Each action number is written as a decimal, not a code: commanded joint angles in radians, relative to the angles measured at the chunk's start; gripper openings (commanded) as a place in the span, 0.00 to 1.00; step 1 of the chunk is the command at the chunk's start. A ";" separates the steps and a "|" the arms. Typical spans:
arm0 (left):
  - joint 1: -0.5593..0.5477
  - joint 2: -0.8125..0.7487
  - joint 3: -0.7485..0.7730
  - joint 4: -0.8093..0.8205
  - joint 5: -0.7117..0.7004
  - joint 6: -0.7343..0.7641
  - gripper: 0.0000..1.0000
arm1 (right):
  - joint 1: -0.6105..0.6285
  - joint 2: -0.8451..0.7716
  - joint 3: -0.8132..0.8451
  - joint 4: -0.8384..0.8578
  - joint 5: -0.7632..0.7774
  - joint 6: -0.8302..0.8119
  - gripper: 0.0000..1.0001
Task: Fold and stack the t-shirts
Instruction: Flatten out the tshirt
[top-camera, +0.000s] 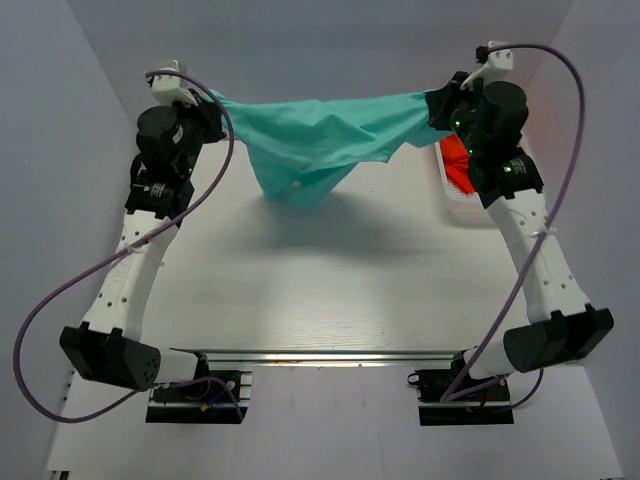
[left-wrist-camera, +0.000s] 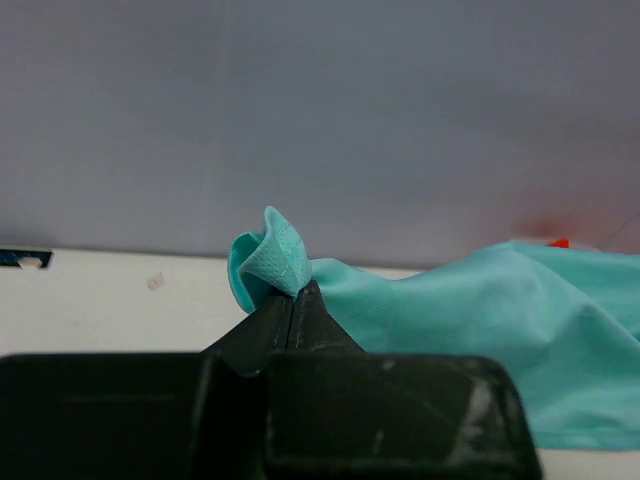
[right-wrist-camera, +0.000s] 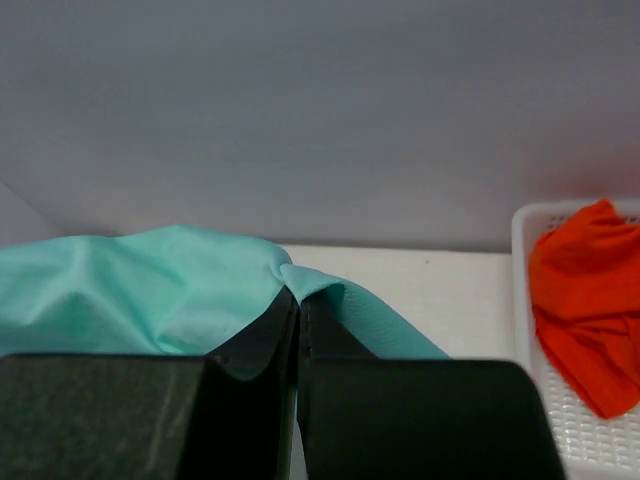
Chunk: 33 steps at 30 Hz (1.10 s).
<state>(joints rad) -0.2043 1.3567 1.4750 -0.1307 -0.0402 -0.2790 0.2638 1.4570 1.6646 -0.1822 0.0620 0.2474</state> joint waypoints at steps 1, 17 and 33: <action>0.003 -0.103 0.060 -0.050 -0.066 0.058 0.00 | -0.001 -0.072 0.034 -0.008 0.036 -0.049 0.00; 0.003 -0.175 0.088 -0.056 -0.124 0.139 0.00 | -0.001 -0.170 0.041 -0.036 -0.166 -0.134 0.00; 0.013 0.108 0.561 -0.256 -0.265 0.236 0.00 | 0.000 0.244 0.486 0.027 -0.373 -0.120 0.00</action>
<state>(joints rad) -0.1982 1.6154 1.9572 -0.4072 -0.2539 -0.0841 0.2642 1.7931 2.0819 -0.2783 -0.2584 0.1257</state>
